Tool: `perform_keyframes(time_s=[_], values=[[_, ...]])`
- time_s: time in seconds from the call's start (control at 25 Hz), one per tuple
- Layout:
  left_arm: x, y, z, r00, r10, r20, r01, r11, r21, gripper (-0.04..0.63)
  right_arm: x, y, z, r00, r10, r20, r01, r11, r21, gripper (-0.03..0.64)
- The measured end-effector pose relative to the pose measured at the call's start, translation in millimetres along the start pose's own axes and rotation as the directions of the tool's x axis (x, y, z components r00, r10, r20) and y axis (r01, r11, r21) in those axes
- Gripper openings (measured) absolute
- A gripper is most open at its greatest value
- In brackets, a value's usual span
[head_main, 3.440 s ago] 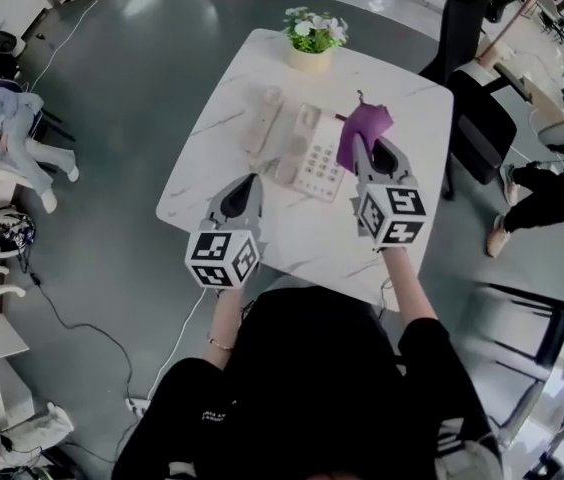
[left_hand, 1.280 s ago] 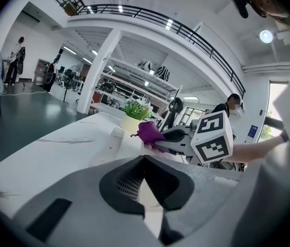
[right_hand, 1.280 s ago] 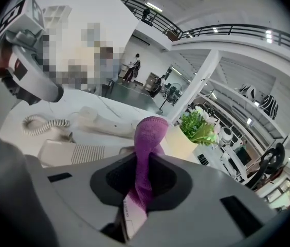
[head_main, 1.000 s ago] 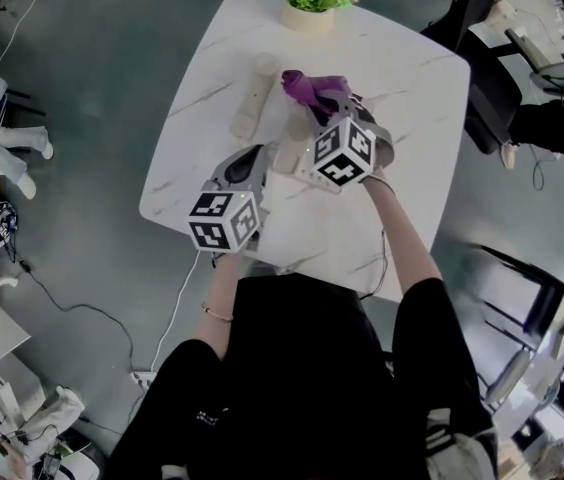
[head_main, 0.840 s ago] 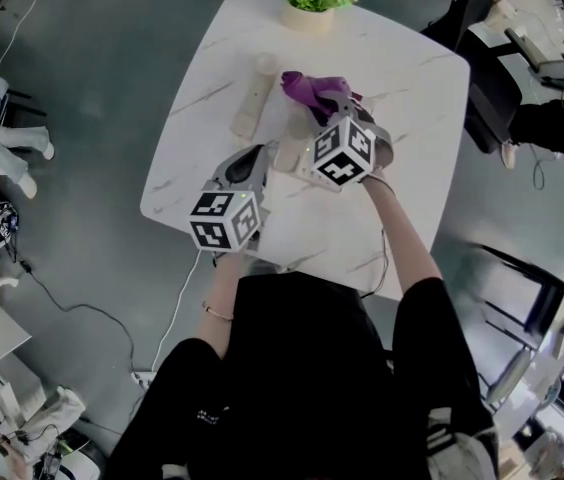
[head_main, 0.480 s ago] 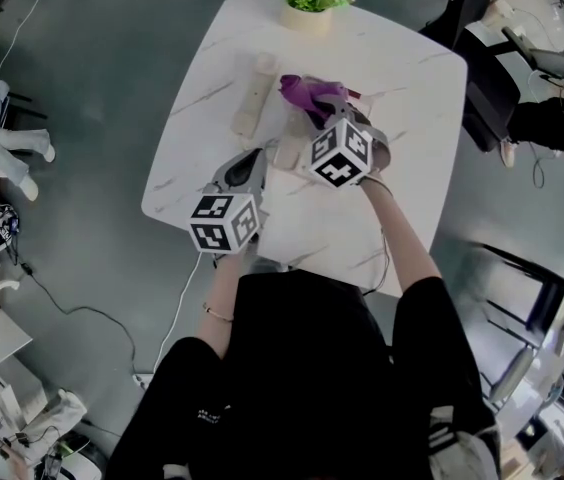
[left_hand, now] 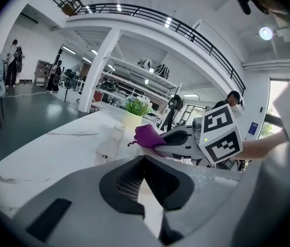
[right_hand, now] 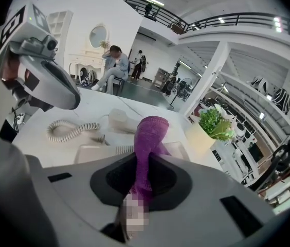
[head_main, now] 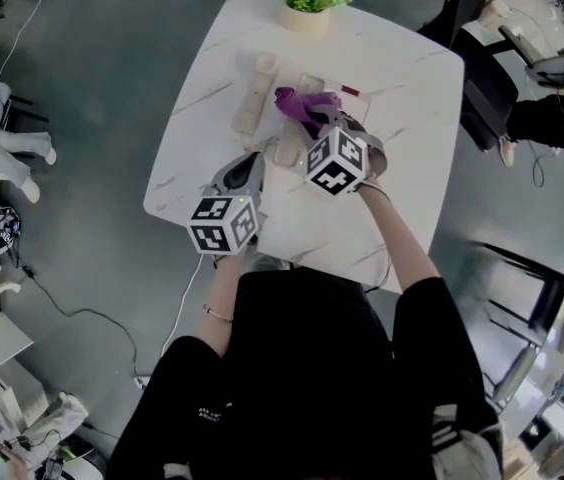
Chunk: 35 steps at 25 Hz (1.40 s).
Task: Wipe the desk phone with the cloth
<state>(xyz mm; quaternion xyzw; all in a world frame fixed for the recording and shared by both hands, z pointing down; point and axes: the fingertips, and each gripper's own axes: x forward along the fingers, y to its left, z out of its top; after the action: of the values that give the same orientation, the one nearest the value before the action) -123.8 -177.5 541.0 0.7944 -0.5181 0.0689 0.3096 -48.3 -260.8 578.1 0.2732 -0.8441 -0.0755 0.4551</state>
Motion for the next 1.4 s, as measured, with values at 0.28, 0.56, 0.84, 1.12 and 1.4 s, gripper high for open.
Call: perform_keyframes(time_s=[0.28,0.56,0.84,1.12,1.4], values=[[-4.4,-1.8,-2.9,1.000,-0.001,-0.003,0.001,1.000,0.002,-0.003,-3.2,13.2,-1.1,1.000,0.019,-0.007,-0.019,1.000,-0.007,0.038],[-10.1,-2.8,-7.4,1.000,0.001,-0.004,-0.001,1.000,-0.001,-0.003,-8.6,29.1,-2.8,0.999,0.045,-0.012,-0.045,0.999,-0.003,0.038],[-14.0,-0.1,-9.1,1.000,0.007,-0.003,-0.007,1.000,-0.005,-0.003,-9.6,41.6,-4.1,0.998,0.063,-0.015,-0.063,0.998,-0.006,0.038],[-19.6,1.0,-11.2,1.000,0.013,0.000,-0.013,1.000,-0.010,-0.003,-13.6,57.7,-4.7,0.996,0.090,-0.019,-0.090,0.996,-0.007,0.038],[-23.2,4.0,-13.9,1.000,0.020,0.001,-0.020,1.000,-0.015,-0.003,-15.7,73.7,-6.6,0.992,0.126,-0.024,-0.126,0.992,-0.002,0.038]])
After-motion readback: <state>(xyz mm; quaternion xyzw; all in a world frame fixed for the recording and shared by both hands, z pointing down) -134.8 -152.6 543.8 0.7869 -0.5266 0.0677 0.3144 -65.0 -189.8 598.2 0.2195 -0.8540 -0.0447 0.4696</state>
